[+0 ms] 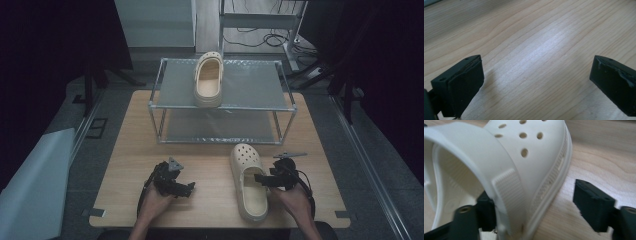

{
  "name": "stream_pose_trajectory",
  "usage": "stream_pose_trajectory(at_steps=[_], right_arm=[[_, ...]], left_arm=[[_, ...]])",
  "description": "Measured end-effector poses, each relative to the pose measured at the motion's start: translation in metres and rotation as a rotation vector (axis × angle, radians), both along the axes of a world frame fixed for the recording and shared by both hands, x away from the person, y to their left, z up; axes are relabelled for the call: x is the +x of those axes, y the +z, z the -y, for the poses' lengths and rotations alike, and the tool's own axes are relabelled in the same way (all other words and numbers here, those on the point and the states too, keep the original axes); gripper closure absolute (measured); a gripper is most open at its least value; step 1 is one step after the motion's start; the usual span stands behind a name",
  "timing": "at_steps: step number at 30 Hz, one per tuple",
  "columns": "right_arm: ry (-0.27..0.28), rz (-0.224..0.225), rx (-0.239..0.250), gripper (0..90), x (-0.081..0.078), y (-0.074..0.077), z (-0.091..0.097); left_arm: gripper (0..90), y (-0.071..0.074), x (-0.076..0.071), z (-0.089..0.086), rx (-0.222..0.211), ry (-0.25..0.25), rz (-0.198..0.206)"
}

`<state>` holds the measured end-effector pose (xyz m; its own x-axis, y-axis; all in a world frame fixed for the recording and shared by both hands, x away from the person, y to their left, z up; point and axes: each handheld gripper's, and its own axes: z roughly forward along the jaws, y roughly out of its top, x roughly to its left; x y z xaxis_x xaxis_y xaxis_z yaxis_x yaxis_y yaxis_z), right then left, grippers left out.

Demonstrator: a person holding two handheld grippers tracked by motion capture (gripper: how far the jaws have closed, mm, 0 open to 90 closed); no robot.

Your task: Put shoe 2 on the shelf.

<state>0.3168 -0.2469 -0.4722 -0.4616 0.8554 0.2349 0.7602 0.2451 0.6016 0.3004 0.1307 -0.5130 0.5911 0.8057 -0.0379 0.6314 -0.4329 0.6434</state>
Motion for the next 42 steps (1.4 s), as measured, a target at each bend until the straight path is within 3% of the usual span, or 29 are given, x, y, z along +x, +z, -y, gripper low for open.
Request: stream_pose_trajectory(at_steps=[5,9,15,19,27,33,42], right_arm=[[-0.001,0.008,-0.051,50.4,0.003,0.002,-0.013],[-0.023,0.05,-0.111,60.9,0.003,0.005,-0.018],[-0.042,0.076,-0.153,72.4,0.006,0.007,-0.011],[-0.045,0.046,-0.096,74.3,0.012,0.008,0.0],[-0.087,-0.033,0.078,76.7,0.021,0.004,0.025],[-0.103,-0.115,0.257,77.8,0.025,-0.001,0.044],[-0.097,-0.126,0.329,77.6,0.023,0.008,0.056]], left_arm=[[0.0,-0.002,0.0,0.0,0.008,0.015,0.009],[0.0,-0.003,0.0,0.0,0.012,0.008,0.008],[0.0,-0.005,0.0,0.001,0.01,0.004,0.005],[0.0,-0.004,0.0,0.001,0.008,0.001,0.004],[0.0,-0.003,0.0,-0.001,0.0,-0.002,0.005],[0.0,-0.003,0.0,-0.002,-0.003,-0.002,0.003],[0.0,-0.004,0.001,-0.002,-0.007,-0.008,-0.003]])
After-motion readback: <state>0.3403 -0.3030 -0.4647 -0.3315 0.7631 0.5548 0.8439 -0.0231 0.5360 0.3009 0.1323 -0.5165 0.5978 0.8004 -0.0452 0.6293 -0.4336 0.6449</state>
